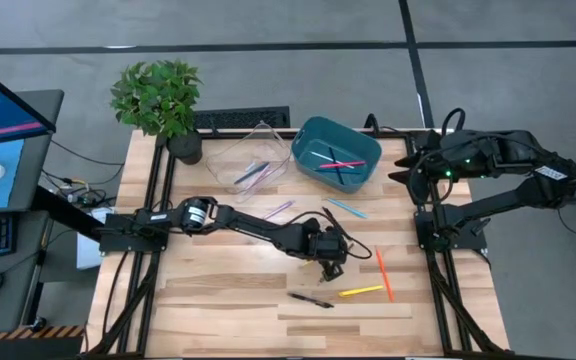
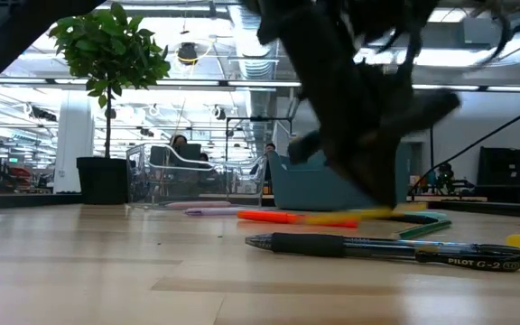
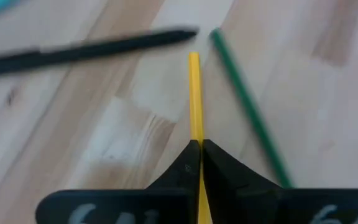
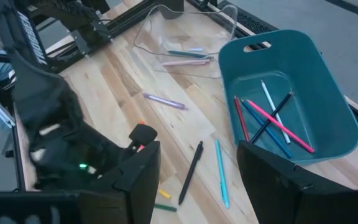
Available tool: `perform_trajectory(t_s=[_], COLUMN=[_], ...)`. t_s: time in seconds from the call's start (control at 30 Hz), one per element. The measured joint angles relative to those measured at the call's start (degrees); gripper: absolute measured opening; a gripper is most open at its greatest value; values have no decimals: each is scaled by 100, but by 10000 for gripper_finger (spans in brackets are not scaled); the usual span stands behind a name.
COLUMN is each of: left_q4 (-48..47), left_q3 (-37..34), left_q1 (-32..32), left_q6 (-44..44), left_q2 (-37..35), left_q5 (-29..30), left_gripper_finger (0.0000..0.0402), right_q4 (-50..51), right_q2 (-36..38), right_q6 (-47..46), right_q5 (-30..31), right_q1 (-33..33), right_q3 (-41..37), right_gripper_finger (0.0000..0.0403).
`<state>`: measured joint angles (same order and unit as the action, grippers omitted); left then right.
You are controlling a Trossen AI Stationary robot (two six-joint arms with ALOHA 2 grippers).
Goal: Sort pens & pencils
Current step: Put the yellow colored pencil into the blue bin
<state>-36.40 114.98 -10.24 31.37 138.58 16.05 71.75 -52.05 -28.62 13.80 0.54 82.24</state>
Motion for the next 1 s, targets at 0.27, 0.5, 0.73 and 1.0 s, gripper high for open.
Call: perform_trajectory(t_s=[0.27,0.5,0.73,1.0], left_q4=[-951,-1092,-1057,-441], left_q3=[1270,1587,1422,1424], left_q1=[-11,-63,-199,-388], left_q6=[-241,-277,-567,-1278], left_q2=[-24,-721,-2072,-3028], left_q5=[0,-10,1187,2156], left_gripper_finger=[0,0,0,0], right_q4=[0,-177,-688,-2578], right_q2=[54,446,924,918], right_q6=[4,9,-22,588], right_q5=[0,46,552,717], right_q1=[0,241,625,1011], right_q3=[-2,-2,0,-718], right_gripper_finger=[232,232,232,232])
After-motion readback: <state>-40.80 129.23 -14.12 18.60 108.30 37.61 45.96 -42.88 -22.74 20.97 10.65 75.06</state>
